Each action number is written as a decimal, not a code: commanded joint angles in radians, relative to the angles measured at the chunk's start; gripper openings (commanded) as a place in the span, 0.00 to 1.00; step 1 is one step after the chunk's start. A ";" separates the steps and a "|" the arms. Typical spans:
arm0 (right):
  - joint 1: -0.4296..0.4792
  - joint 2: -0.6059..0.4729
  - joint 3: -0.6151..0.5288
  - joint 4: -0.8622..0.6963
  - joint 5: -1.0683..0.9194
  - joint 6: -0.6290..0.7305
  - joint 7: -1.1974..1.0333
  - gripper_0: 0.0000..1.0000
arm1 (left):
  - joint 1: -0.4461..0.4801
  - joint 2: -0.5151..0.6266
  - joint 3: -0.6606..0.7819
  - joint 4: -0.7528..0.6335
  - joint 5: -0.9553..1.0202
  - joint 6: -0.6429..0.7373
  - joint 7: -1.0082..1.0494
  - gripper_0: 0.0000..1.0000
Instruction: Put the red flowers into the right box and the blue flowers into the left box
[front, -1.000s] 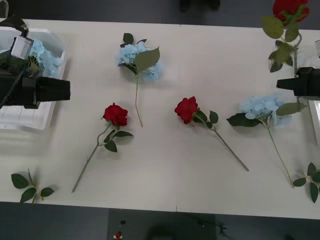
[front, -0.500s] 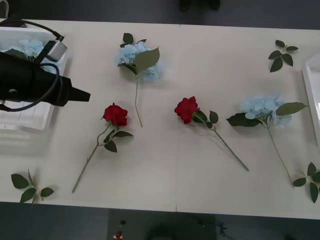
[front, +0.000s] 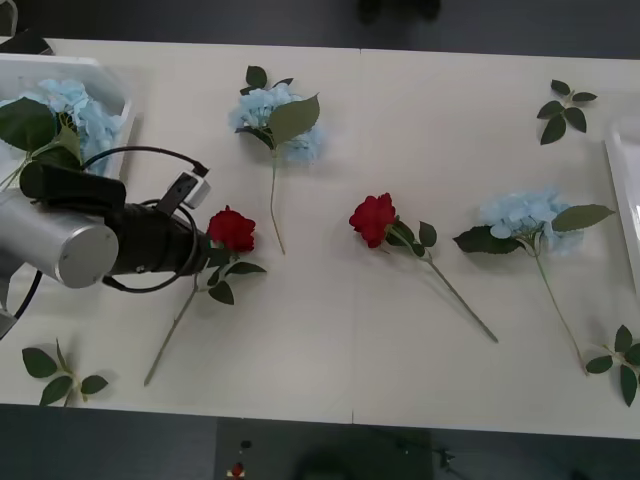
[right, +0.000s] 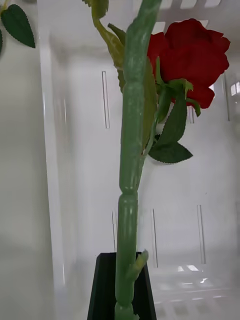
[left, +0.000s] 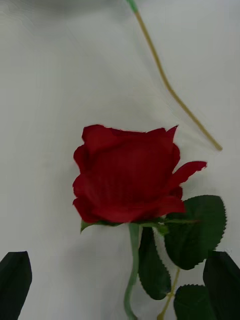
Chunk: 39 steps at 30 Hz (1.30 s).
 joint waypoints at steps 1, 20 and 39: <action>-0.026 -0.064 -0.006 0.002 0.007 -0.002 0.007 0.00 | 0.031 0.017 0.022 -0.017 -0.017 -0.028 -0.002 1.00; -0.025 -0.064 -0.008 -0.015 -0.031 0.022 0.010 1.00 | 0.062 -0.012 0.020 0.011 -0.063 -0.048 -0.018 0.98; 0.150 0.020 -0.046 -0.384 -0.390 0.055 0.382 1.00 | 0.054 -0.133 0.017 0.075 -0.232 -0.048 -0.025 0.12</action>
